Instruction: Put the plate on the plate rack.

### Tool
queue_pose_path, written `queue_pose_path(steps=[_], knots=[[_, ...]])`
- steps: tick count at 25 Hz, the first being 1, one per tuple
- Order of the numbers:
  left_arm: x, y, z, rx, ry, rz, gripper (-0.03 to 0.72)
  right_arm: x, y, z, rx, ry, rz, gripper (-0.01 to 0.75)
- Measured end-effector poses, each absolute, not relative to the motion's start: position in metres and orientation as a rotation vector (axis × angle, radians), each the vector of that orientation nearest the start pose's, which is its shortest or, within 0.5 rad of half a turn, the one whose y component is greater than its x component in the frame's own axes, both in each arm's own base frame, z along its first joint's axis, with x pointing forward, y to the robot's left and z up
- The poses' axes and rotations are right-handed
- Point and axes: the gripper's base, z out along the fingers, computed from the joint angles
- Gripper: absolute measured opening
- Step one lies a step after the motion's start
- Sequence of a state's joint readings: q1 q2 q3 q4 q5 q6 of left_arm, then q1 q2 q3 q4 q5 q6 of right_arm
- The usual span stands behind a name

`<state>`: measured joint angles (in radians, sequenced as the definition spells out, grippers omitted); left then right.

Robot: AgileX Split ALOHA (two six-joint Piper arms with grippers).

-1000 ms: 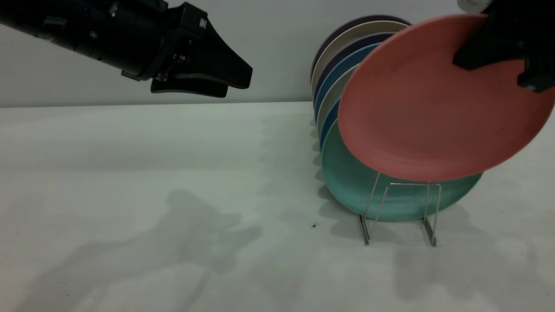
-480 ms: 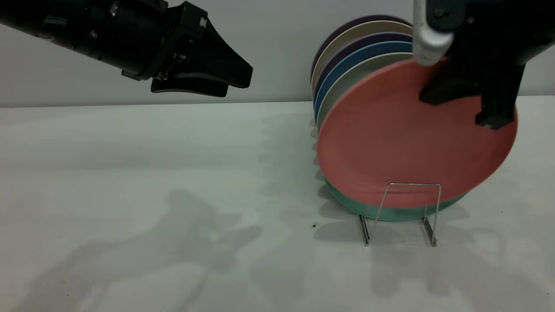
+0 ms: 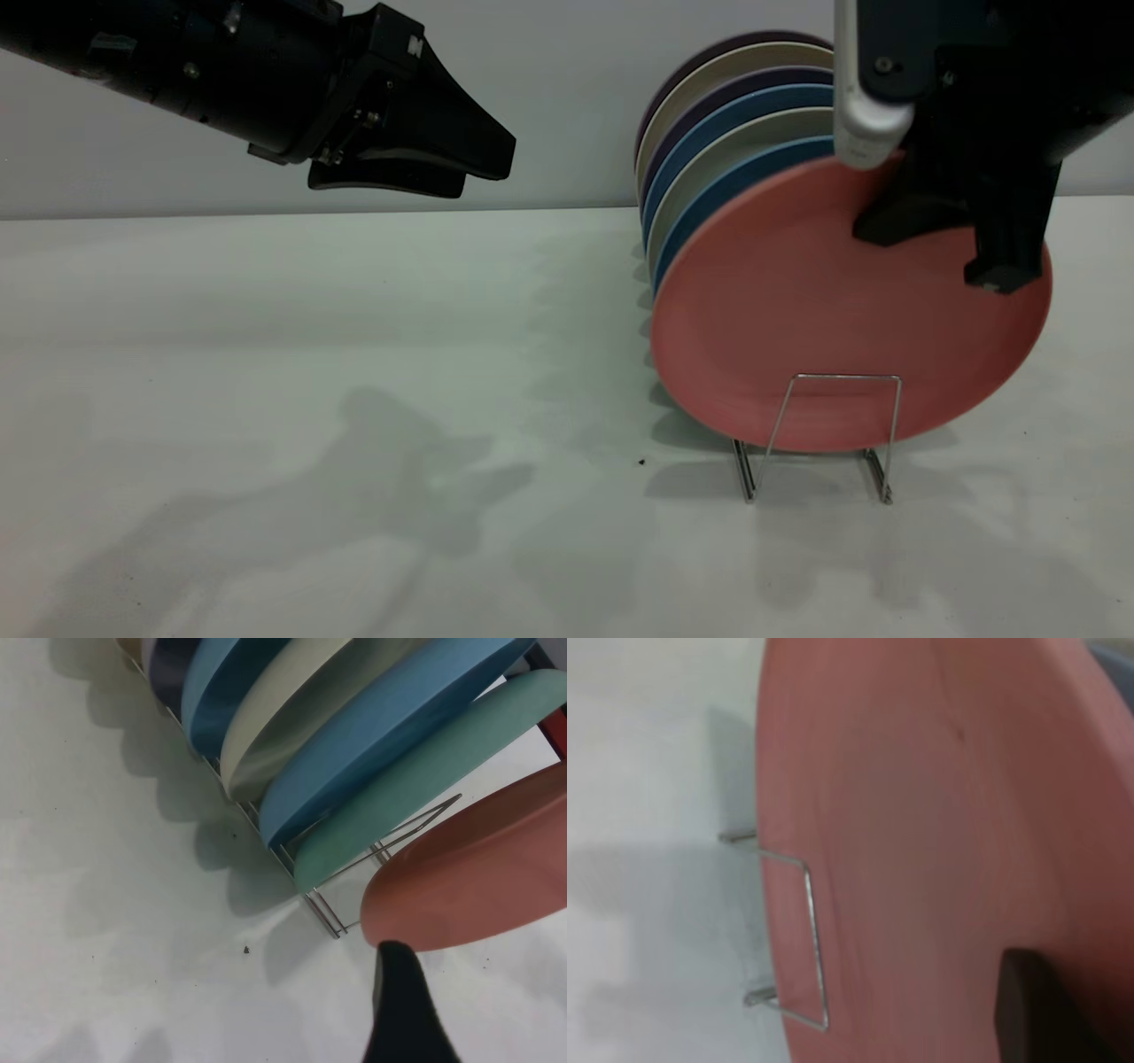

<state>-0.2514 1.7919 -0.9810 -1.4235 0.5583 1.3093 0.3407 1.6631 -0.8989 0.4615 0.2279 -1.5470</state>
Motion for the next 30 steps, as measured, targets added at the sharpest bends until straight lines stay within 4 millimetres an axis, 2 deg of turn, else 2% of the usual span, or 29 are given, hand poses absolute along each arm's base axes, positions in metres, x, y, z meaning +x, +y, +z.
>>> queue_pose_path(steps=[3,10,14,20,24,26,30], knots=[[0.332,-0.135,0.184,0.458,2.336,-0.819,0.474,0.308,0.121,0.189,-1.667,1.824,-0.196,0.176],[0.332,-0.135,0.184,0.457,2.336,-0.819,0.474,0.307,0.122,0.187,-1.682,1.828,-0.181,0.362],[0.332,-0.135,0.185,0.457,2.334,-0.819,0.474,0.305,0.122,0.191,-1.686,1.817,-0.184,0.422],[0.329,-0.134,0.201,0.466,2.287,-0.810,0.474,0.297,0.118,0.226,-1.671,1.697,-0.280,0.440],[0.326,-0.128,0.219,0.473,2.237,-0.801,0.474,0.286,0.113,0.259,-1.532,1.682,-0.284,0.440],[0.323,-0.117,0.234,0.459,2.208,-0.784,0.474,0.277,0.110,0.278,-1.403,1.712,-0.244,0.440],[0.311,-0.079,0.269,0.415,2.177,-0.702,0.474,0.253,0.101,0.306,-1.205,1.809,-0.134,0.435]])
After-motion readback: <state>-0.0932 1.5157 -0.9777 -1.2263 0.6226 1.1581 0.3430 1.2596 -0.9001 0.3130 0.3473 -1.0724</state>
